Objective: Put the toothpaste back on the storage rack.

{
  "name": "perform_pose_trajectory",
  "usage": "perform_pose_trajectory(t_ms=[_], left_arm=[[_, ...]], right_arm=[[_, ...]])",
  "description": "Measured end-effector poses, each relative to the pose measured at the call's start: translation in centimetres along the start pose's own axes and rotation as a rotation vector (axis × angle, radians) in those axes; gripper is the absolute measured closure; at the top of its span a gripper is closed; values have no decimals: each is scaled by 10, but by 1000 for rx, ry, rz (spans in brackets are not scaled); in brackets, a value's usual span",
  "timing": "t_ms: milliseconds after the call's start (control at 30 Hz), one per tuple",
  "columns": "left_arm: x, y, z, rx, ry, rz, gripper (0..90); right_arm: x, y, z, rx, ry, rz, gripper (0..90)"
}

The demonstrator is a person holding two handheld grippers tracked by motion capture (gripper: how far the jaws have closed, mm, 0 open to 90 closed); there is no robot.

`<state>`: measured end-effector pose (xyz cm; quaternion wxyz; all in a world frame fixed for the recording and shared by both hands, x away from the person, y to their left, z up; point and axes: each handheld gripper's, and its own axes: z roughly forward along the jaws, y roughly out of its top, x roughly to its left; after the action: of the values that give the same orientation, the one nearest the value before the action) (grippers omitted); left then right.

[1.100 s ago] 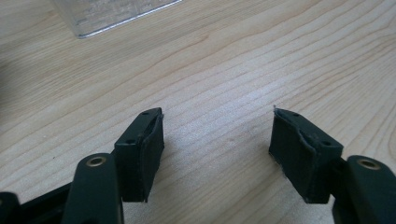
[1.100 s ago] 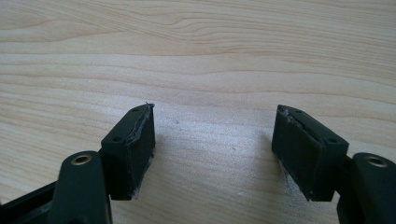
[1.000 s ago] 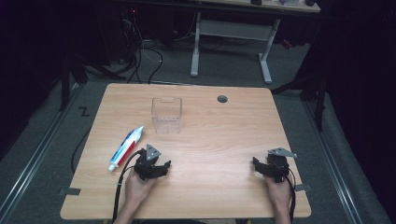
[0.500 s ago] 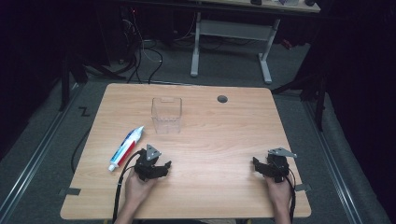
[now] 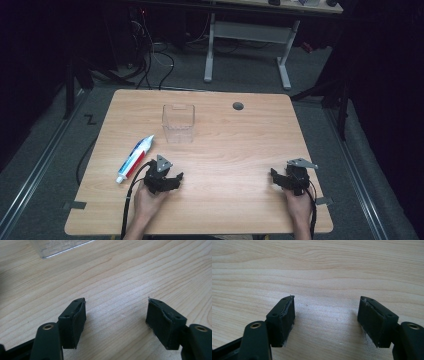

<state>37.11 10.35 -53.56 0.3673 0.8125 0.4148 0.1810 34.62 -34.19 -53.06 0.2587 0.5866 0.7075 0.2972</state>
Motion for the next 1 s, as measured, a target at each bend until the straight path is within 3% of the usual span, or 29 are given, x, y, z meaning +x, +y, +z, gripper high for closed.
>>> perform_pose_trajectory(t_ms=[167,567,1000], left_arm=[[-2,0,0,6,7,-6,288],[-3,-6,-10,4,20,-24,330],[-2,-5,-34,-48,21,-37,347]], right_arm=[[0,0,0,0,-4,0,305],[-1,0,0,-3,-12,9,305],[-1,0,0,-2,-12,10,304]])
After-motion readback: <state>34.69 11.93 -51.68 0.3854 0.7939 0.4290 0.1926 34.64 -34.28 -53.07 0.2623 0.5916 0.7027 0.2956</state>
